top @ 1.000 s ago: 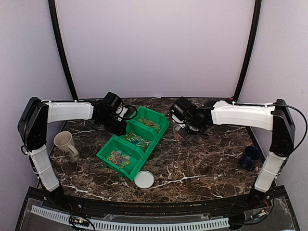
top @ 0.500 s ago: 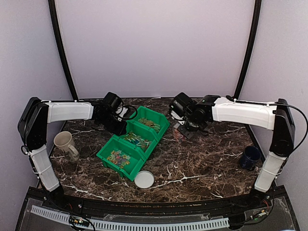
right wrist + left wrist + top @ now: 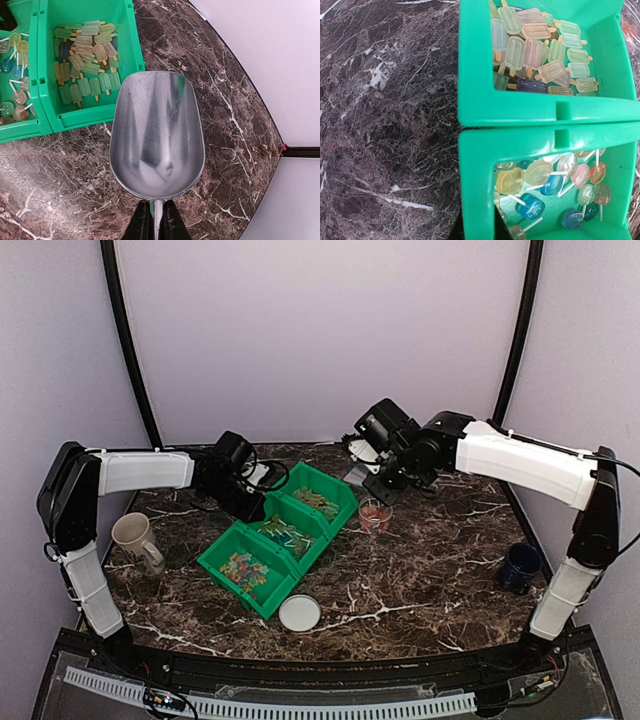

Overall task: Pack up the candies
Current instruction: Place the fake candies in the packing bottle, then adjust the plate at the center of the board.

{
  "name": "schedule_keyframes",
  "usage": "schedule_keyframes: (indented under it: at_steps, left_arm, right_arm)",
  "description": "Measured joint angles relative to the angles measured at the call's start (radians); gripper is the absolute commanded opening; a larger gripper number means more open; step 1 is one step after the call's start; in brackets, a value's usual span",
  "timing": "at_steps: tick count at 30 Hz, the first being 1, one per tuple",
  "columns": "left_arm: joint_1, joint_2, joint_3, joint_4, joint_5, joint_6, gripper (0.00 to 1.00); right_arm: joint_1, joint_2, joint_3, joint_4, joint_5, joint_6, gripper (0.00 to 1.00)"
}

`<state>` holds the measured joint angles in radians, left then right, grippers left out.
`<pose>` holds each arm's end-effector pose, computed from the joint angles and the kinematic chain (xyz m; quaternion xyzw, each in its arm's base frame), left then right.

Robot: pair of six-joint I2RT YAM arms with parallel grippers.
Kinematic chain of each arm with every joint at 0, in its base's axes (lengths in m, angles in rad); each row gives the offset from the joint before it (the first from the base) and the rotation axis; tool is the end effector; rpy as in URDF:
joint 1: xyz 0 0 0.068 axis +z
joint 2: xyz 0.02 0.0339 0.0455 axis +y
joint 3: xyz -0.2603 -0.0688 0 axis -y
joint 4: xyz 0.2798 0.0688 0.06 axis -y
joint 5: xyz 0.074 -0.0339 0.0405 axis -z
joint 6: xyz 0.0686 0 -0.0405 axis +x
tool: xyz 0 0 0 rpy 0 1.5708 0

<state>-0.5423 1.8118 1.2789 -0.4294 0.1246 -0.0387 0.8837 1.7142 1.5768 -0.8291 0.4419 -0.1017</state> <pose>0.3680 -0.2317 0.1592 0.2553 0.9175 -0.1426 0.2695 0.2890 0.3060 0.2803 -0.3831 0.8515 -0.0828 0.3482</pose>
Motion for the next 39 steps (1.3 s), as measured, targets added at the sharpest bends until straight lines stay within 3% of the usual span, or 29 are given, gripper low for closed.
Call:
schedule_keyframes:
  at_steps: [7,13,19,32,39]
  left_arm:
    - [0.061,-0.024,-0.005,0.004,0.185,0.039,0.0]
    - [0.147,-0.032,-0.02,0.1,0.455,-0.047,0.0]
    - [0.153,-0.031,-0.072,0.258,0.702,-0.175,0.0]
    - [0.144,0.0,-0.076,0.233,0.748,-0.217,0.0]
    - [0.145,0.0,-0.175,0.274,0.805,-0.291,0.0]
  right_arm:
    - [0.011,-0.014,-0.015,0.02,-0.044,-0.011,0.0]
    - [0.015,-0.163,-0.088,0.132,-0.063,0.022,0.0]
    - [0.015,-0.323,-0.161,0.274,-0.056,0.048,0.0]
    - [0.017,-0.33,-0.187,0.299,-0.088,0.051,0.0]
    - [0.01,-0.334,-0.265,0.352,0.005,0.083,0.0]
